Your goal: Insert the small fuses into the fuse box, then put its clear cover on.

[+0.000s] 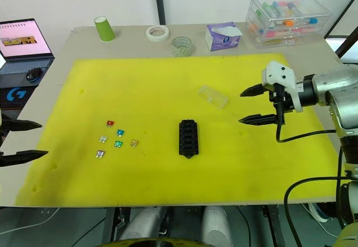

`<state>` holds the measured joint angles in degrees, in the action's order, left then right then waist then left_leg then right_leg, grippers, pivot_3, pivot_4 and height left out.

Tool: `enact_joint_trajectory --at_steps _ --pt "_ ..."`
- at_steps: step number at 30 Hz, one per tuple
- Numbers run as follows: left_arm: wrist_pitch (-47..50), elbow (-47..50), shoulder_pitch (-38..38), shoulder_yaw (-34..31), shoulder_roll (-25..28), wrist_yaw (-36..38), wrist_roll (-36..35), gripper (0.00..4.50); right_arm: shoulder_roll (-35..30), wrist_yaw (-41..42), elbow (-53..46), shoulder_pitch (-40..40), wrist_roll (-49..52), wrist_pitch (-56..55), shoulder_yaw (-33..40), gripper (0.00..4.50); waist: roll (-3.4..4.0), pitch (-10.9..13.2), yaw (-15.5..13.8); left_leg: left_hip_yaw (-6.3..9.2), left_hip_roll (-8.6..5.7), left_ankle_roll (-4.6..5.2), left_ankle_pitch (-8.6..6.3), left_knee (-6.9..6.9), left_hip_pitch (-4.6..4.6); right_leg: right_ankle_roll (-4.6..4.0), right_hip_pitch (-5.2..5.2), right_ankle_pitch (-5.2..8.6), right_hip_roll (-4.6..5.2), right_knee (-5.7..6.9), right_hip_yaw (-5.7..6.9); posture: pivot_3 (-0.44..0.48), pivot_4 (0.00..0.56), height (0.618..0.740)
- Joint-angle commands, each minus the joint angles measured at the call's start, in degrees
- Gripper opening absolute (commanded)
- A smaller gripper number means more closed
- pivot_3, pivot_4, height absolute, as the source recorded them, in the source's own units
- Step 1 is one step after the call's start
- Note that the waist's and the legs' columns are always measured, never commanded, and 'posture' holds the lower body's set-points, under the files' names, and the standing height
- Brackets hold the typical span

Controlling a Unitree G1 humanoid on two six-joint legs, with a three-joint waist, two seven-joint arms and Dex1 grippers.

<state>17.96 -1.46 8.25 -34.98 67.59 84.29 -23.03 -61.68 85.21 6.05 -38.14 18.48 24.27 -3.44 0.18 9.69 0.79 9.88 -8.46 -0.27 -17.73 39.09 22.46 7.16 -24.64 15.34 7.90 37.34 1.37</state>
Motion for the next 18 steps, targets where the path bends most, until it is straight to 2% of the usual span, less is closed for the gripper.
enact_joint_trajectory --at_steps 1,5,18 --pt "-0.81 -0.13 -0.61 -0.75 1.41 0.03 0.2 4.46 -0.91 -0.56 -2.52 0.19 1.29 0.51 2.85 4.48 0.0 0.0 0.0 -0.02 0.01 0.0 0.0 0.0 0.0 0.0 -0.01 0.0 -0.01 0.0 -0.02 0.0 0.15 0.74" --pt "3.3 1.21 -1.57 -1.38 1.38 -0.94 -1.87 4.46 -0.96 -0.8 -2.72 0.33 1.27 0.68 2.87 4.48 0.0 0.0 -0.05 -0.07 0.04 0.01 -0.01 0.0 0.0 0.0 -0.03 -0.01 -0.06 0.0 -0.09 0.0 0.15 0.74" --pt "2.61 1.05 -0.54 -1.22 1.17 -0.72 -0.55 4.46 -0.65 -1.52 -3.22 0.0 1.7 1.47 2.55 4.48 0.0 0.0 -0.03 -0.16 0.08 0.01 -0.02 -0.03 -0.01 -0.01 -0.09 -0.01 -0.14 0.01 -0.22 0.0 0.15 0.74"
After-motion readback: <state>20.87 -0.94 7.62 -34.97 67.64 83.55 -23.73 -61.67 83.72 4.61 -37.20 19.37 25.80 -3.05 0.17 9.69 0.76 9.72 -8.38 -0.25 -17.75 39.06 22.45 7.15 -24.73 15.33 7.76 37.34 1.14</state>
